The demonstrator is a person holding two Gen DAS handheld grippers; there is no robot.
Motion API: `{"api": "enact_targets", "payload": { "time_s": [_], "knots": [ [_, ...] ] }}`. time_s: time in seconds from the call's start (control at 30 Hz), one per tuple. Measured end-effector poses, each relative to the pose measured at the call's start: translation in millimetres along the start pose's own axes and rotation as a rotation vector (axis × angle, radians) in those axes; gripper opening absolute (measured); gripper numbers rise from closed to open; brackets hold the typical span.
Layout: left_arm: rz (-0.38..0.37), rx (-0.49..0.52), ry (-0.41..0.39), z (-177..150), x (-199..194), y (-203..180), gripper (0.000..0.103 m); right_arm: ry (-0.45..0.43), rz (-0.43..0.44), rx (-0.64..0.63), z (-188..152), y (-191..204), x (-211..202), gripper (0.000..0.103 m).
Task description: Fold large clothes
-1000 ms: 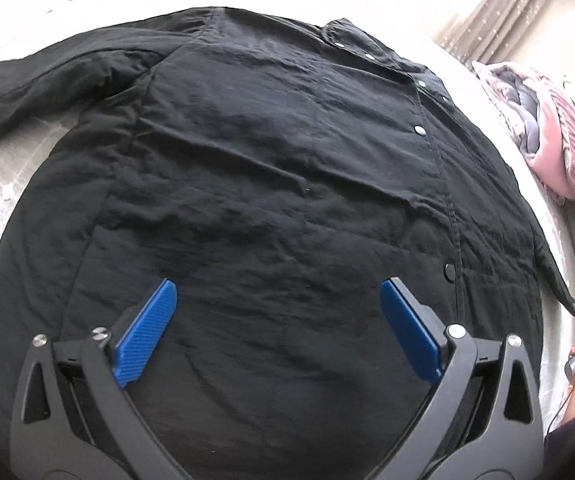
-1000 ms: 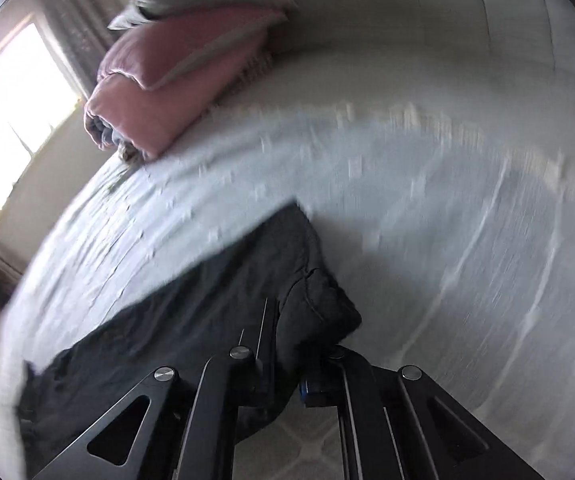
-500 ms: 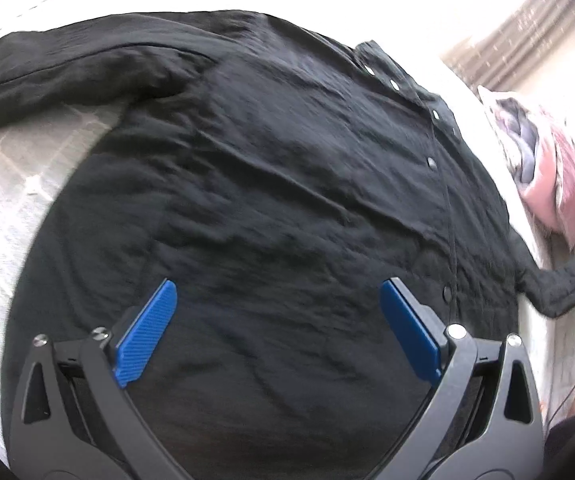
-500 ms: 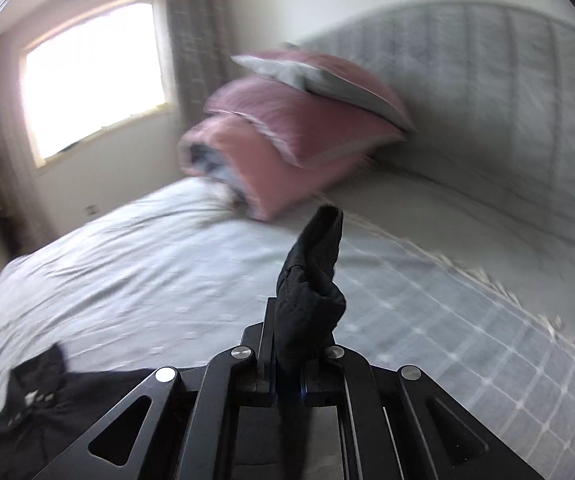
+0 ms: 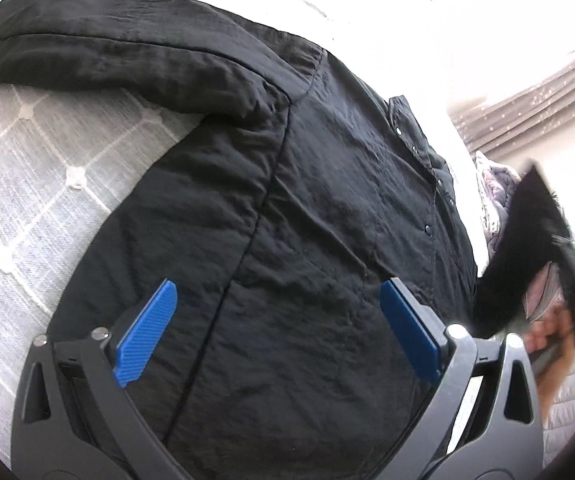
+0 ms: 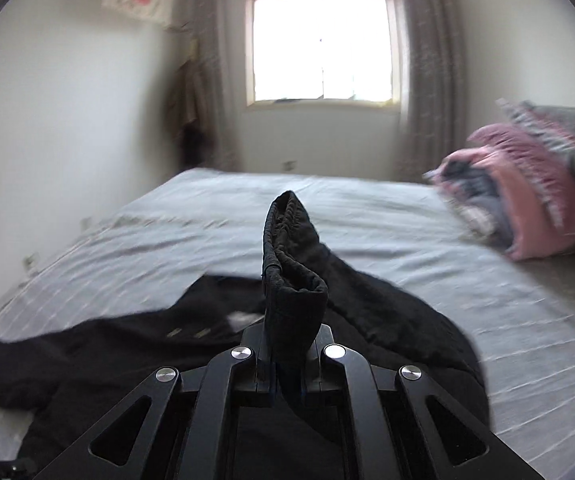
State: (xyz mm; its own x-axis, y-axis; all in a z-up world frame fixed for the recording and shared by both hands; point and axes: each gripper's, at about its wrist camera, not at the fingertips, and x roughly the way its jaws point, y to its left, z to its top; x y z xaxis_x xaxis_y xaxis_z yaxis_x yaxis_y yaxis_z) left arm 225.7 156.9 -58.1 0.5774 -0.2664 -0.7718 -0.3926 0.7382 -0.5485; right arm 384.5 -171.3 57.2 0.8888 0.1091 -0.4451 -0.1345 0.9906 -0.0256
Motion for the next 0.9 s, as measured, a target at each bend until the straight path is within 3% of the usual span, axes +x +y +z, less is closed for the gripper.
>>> {"api": "enact_targets", "payload": {
  "time_s": [0.17, 0.3, 0.5, 0.67, 0.77, 0.83, 0.9],
  "knots": [
    [-0.016, -0.014, -0.013, 8.2, -6.0, 6.7, 0.101, 0.197, 0.040, -0.121, -73.5, 60.6, 69.8, 0.007],
    [-0.024, -0.044, -0.029, 13.4, -10.4, 16.3, 0.101, 0.298, 0.069, -0.162, -108.7, 69.2, 98.8, 0.008],
    [-0.029, -0.069, -0.034, 16.6, -11.2, 20.1, 0.101, 0.334, 0.131, -0.150, -114.3, 61.1, 104.3, 0.013],
    [-0.005, -0.044, -0.054, 15.5, -14.7, 15.0, 0.101, 0.373, 0.196, -0.097, -124.8, 68.3, 96.3, 0.028],
    [0.005, -0.037, -0.065, 14.9, -13.5, 12.2, 0.101, 0.390, 0.283, -0.053, -125.3, 72.6, 88.8, 0.047],
    [0.017, -0.038, -0.070, 16.4, -12.3, 12.0, 0.101, 0.413, 0.392, -0.032, -122.2, 80.2, 75.9, 0.049],
    [0.023, -0.049, -0.089, 19.0, -15.7, 17.3, 0.101, 0.393, 0.335, -0.041, -117.2, 83.1, 59.9, 0.049]
  ]
}}
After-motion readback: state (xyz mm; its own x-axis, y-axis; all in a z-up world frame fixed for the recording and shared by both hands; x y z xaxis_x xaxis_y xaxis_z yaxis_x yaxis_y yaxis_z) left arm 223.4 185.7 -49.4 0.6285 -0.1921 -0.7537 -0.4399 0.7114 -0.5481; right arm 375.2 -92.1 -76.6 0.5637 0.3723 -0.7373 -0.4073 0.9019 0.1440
